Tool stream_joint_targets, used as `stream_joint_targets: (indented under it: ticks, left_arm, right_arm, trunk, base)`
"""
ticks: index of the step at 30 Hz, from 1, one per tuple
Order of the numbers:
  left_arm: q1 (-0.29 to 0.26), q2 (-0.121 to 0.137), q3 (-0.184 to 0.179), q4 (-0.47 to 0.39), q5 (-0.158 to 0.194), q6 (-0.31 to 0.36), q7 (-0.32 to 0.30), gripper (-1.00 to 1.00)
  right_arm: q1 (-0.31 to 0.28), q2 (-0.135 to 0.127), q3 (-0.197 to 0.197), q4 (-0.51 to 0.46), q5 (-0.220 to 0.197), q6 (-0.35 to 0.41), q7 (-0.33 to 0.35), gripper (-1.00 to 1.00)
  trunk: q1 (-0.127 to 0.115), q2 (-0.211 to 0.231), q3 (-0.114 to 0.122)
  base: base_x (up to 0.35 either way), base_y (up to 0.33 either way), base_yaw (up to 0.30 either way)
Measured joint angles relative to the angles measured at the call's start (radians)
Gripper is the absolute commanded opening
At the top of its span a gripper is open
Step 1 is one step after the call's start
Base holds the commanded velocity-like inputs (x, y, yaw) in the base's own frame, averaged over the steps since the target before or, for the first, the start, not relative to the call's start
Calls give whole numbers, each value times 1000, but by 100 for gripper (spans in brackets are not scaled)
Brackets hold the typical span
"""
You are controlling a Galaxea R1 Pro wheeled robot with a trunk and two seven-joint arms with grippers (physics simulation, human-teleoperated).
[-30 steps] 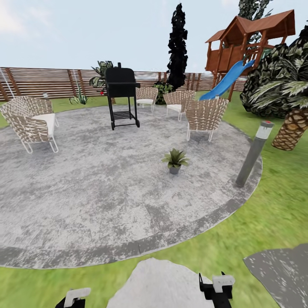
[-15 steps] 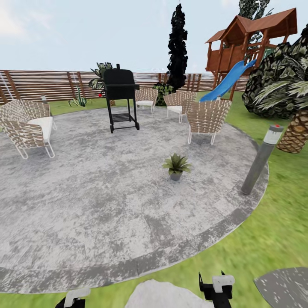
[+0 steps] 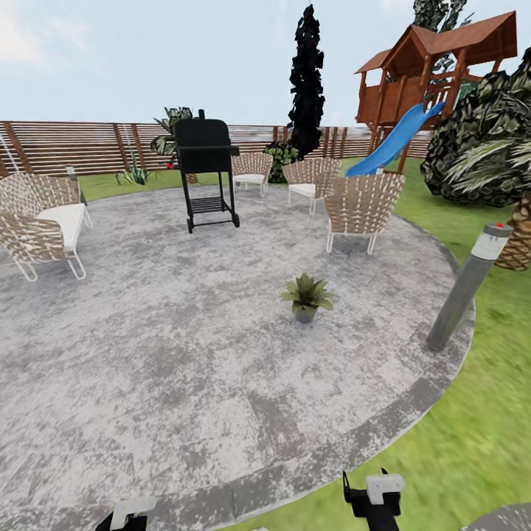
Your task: Pick up the pesticide atomizer in the garden and spray insectifuge to fully cover both potted plants in the garden.
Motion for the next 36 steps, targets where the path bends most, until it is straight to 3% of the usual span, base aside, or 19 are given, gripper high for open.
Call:
stream_joint_targets:
  ticks: [22,36]
  left_arm:
    - [0,0,0,0,0,0,0,-100]
    - [0,0,0,0,0,0,0,-100]
  right_arm:
    - [0,-1,0,0,0,0,2,100]
    - [0,0,0,0,0,0,0,100]
  trunk:
    - [0,0,0]
    - [0,0,0]
  base:
    - [337,0,0]
    - [337,0,-102]
